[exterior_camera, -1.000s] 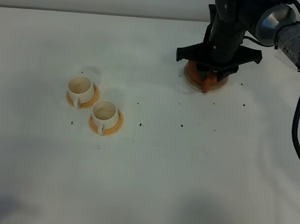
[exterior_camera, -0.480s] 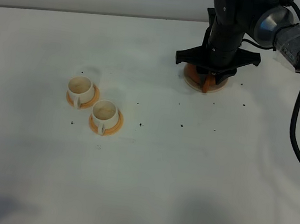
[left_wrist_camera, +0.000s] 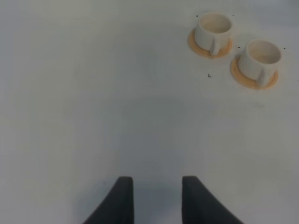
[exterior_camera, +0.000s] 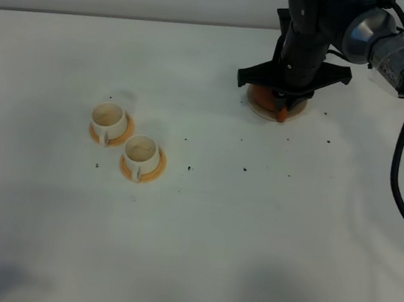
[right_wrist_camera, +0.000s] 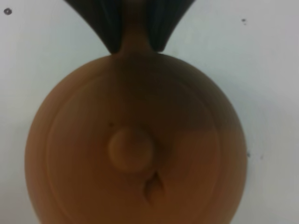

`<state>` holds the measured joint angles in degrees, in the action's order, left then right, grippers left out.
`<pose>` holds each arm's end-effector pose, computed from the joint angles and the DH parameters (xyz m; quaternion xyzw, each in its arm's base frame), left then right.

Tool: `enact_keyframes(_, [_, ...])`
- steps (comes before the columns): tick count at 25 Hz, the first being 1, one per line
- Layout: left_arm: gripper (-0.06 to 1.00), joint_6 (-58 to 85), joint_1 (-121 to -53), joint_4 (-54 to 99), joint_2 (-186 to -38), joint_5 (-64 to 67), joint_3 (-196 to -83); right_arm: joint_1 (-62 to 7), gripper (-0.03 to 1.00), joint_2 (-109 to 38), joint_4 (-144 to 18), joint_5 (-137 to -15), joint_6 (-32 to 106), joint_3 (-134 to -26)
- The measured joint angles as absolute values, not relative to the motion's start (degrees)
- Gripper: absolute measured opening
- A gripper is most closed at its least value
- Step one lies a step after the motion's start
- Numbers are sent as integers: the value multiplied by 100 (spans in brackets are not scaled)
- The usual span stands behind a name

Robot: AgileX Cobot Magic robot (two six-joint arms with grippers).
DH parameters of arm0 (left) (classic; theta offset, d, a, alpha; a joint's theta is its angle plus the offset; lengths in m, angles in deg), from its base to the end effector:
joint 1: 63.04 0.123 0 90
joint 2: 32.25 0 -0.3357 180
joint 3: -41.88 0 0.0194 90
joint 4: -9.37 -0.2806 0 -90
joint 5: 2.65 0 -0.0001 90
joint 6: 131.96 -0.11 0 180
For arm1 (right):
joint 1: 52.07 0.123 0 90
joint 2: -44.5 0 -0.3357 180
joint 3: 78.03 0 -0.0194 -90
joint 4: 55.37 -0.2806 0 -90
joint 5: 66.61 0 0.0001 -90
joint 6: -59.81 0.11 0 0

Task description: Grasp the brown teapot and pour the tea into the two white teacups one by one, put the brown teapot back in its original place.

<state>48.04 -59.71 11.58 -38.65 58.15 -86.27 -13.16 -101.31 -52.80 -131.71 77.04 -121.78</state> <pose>-0.0089 -0.0042 0.2711 -0.0246 0.8613 -0.0045 0.5074 0.4545 0.3611 0.1648 -0.1938 0.9744 0.0338 0.1086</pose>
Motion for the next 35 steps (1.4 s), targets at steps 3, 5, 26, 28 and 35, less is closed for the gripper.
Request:
enact_keyframes(3, [29, 4804, -5971, 1158, -3865, 5815, -8627, -1316, 13, -10133, -5256, -13165, 7680, -12178])
enact_keyframes(5, [29, 4804, -5971, 1158, -3865, 5815, -8627, -1316, 13, -10133, -5256, -13170, 7671, -12178])
enact_keyframes(26, [29, 4804, -5971, 1158, -3865, 5815, -8627, -1037, 13, -10151, -5127, -13713, 6524, -13271])
enact_keyframes(28, [29, 4804, -5971, 1158, -3865, 5815, -8627, -829, 13, -10151, -5127, -13713, 6202, -13562])
enact_keyframes(35, [29, 4804, -5971, 1158, -3865, 5815, -8627, -79, 13, -10138, -5138, -13717, 5044, -13965])
